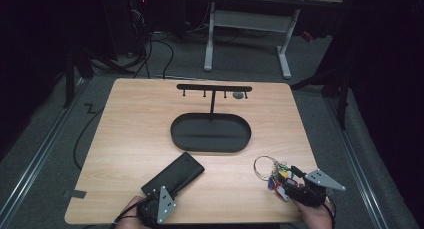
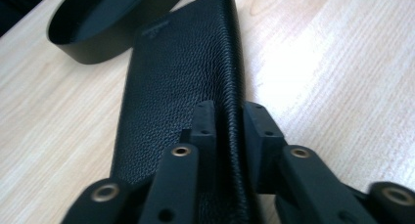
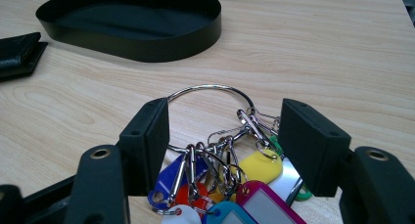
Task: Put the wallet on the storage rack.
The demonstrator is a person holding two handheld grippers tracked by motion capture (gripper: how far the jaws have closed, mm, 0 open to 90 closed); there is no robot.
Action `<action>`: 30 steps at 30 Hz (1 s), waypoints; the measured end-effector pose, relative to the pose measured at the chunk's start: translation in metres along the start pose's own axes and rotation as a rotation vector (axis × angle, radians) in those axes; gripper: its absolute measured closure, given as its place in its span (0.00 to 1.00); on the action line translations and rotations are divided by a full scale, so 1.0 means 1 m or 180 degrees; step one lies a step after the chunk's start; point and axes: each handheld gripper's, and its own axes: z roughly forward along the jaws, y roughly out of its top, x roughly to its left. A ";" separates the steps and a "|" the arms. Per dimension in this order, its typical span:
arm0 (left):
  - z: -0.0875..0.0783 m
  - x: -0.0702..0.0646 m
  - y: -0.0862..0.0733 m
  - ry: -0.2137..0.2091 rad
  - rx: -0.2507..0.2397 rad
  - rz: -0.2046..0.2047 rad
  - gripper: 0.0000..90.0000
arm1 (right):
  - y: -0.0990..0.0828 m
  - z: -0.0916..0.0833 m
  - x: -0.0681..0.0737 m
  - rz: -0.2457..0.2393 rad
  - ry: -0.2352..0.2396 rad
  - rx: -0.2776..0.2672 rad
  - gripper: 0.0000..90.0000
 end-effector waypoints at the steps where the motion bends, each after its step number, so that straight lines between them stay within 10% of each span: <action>1: -0.003 0.003 0.001 0.0014 -0.0049 -0.0063 0.88 | 0.000 0.000 0.000 0.0022 -0.0006 0.0006 0.41; 16: -0.039 0.052 -0.007 -0.0152 -0.0638 -0.0979 0.92 | -0.001 0.000 -0.003 0.0028 -0.0005 0.0014 0.41; 30: -0.044 0.065 -0.015 -0.0289 -0.0816 -0.1309 0.92 | -0.002 0.000 -0.003 0.0060 -0.0005 0.0028 0.41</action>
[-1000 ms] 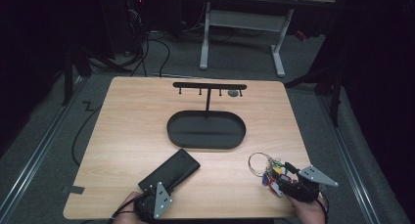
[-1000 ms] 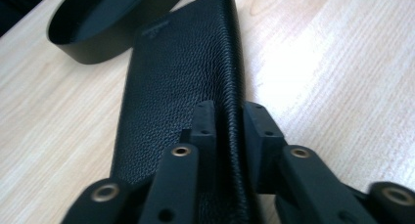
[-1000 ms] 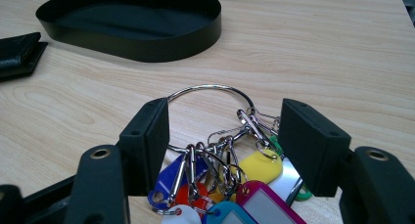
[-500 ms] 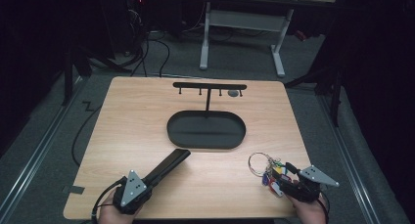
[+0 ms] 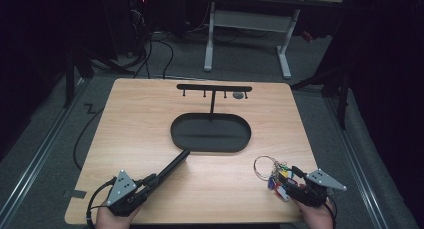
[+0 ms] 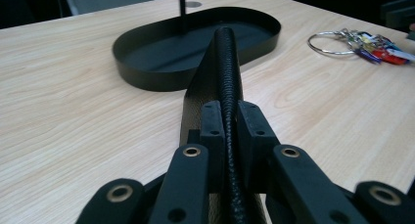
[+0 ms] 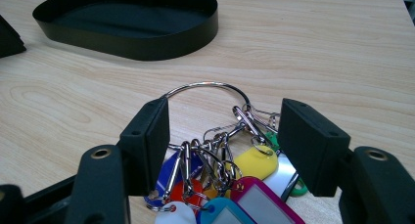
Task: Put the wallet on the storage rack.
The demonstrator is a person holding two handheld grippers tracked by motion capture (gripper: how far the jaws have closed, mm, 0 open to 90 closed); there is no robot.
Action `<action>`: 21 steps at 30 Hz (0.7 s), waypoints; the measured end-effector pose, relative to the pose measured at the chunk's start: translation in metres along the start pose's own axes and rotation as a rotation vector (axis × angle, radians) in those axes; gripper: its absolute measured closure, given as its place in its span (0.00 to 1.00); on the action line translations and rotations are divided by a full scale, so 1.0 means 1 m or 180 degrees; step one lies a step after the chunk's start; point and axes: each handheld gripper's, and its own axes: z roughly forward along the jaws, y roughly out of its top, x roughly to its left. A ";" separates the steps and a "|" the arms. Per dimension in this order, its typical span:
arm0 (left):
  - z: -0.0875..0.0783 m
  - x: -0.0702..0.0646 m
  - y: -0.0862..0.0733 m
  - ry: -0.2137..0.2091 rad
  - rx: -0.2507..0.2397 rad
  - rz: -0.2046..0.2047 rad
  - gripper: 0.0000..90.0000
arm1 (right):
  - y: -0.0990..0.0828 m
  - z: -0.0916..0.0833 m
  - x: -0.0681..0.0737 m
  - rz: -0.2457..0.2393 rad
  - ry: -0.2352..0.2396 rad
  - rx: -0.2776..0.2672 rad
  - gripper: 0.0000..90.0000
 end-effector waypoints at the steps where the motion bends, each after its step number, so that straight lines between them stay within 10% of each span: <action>1: -0.002 0.005 -0.001 0.0009 -0.0026 -0.0072 0.92 | 0.000 0.000 0.000 0.0001 0.0002 0.0003 0.41; 21: -0.009 0.029 -0.009 0.0192 -0.0155 -0.0265 0.84 | -0.002 0.004 0.001 -0.0017 0.0027 0.0057 0.41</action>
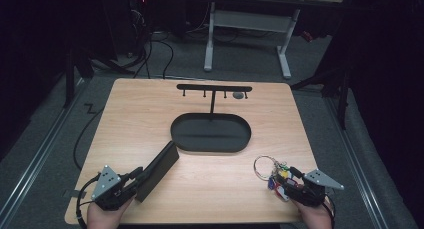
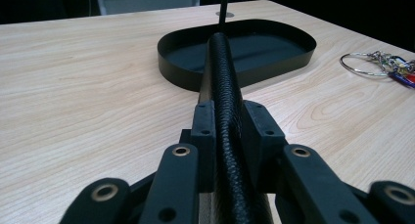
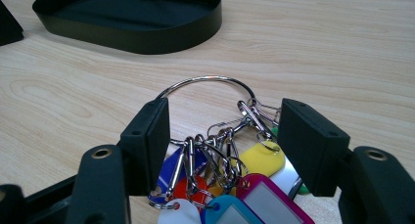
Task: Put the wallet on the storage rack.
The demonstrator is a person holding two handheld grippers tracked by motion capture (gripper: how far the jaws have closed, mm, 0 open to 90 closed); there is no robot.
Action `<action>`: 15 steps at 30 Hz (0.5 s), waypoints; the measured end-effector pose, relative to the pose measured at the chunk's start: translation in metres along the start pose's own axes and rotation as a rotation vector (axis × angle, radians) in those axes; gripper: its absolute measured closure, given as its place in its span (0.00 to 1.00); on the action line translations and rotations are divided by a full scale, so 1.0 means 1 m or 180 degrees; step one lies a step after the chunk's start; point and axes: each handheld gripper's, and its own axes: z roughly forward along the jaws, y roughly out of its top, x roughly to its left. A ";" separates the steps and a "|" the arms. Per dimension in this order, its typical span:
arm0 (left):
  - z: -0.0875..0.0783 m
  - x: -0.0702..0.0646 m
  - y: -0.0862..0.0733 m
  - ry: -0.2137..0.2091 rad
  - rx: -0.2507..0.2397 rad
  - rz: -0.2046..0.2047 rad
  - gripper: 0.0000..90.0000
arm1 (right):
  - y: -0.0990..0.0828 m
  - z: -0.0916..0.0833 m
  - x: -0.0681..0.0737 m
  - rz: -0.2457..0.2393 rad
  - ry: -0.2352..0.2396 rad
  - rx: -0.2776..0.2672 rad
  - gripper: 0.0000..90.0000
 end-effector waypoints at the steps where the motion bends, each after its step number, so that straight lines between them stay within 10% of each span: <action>1: 0.000 0.000 0.000 -0.0001 -0.0001 0.0012 0.84 | 0.000 0.000 0.000 -0.0006 0.0001 -0.0001 0.41; 13: 0.004 -0.005 0.000 0.0036 0.0167 0.0167 0.74 | 0.000 -0.001 0.000 -0.0011 -0.0005 -0.0015 0.41; 15: 0.007 -0.010 0.001 0.0167 0.0308 0.0398 0.73 | 0.000 -0.001 0.000 -0.0003 -0.0013 -0.0011 0.41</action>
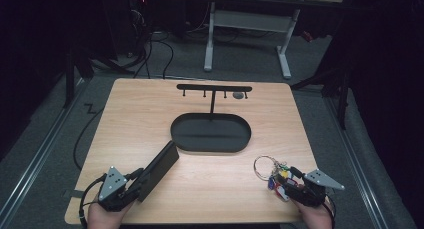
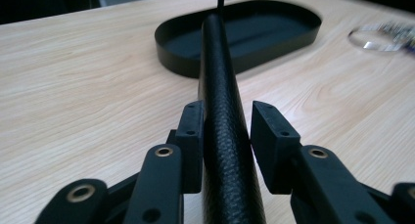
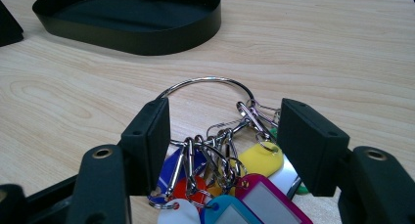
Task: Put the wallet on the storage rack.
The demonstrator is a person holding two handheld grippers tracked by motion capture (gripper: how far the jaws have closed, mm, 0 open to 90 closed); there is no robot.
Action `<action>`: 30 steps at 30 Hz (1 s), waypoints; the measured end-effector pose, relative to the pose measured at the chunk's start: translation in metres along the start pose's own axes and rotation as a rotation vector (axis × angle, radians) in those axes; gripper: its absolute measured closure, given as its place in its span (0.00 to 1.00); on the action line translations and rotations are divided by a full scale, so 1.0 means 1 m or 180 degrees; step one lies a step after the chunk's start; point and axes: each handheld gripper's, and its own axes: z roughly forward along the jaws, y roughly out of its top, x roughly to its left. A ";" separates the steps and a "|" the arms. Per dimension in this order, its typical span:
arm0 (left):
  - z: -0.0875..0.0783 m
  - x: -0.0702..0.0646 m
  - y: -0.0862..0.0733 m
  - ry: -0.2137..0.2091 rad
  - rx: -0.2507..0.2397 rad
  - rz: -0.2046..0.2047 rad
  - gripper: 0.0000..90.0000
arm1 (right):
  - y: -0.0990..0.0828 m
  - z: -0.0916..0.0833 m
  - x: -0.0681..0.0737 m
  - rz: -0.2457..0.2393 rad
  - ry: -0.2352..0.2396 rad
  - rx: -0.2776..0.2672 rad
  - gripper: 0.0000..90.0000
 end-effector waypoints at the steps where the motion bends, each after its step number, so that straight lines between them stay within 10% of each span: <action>1: 0.000 0.000 0.000 0.0000 0.0000 0.0000 0.72 | 0.000 0.000 0.000 0.0000 0.0000 0.0000 0.41; 5: 0.010 -0.007 0.012 0.0084 0.0365 0.0269 0.69 | 0.000 0.001 0.000 -0.0005 -0.0001 0.0016 0.41; 30: 0.041 0.000 0.071 -0.0023 0.1550 0.0732 0.66 | 0.002 -0.001 0.002 -0.0046 0.0130 -0.0012 0.42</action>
